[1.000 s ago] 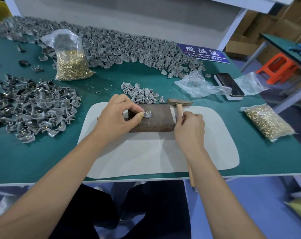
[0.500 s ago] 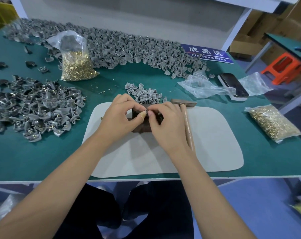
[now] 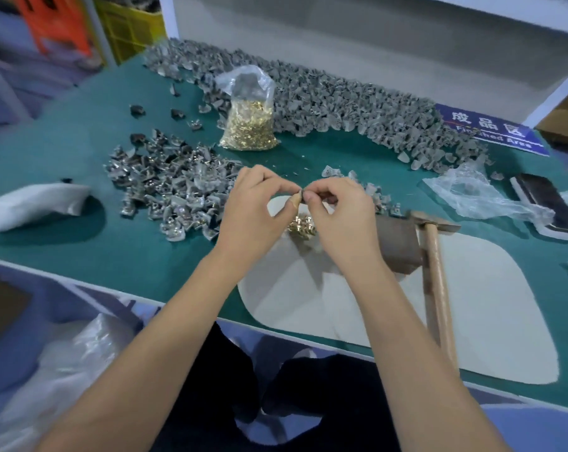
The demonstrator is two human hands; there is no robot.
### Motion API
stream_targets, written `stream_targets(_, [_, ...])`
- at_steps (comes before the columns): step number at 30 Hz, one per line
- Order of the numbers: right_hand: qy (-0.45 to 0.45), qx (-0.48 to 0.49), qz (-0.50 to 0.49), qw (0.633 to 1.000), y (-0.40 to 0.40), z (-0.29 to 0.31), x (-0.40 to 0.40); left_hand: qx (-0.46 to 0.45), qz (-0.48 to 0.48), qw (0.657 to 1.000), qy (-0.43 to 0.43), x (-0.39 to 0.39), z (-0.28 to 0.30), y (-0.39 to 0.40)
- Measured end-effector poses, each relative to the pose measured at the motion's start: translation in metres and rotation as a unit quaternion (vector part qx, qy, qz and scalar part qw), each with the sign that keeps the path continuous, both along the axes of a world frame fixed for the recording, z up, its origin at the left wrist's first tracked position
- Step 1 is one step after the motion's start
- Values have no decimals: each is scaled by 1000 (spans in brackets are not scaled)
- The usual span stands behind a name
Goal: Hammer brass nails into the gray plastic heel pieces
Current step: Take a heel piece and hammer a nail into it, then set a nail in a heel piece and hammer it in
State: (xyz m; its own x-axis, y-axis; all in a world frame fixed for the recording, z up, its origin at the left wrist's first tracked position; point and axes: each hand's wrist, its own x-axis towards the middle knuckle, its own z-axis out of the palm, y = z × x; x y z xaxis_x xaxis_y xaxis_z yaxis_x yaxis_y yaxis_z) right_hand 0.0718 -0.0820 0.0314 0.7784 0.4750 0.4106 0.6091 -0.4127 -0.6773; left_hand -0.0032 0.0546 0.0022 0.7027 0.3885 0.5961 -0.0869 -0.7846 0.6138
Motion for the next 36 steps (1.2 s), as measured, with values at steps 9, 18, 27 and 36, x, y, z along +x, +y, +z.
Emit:
stream_targets(9, [0,-55,109,993,101,-3,-33,44,143,988,37,-61,-6,83])
stream_targets(18, [-11,-76,132,988,136,-4,-43,8,164,984,75,-83,-3,112])
stream_targets(27, [-35,-68,13,997,36,5,-1,6,24,998,56,-51,15,52])
stream_targets(36, [-62,-160,-87,981,-106,-2,27,12,-25,982,184,-26,-23,-9])
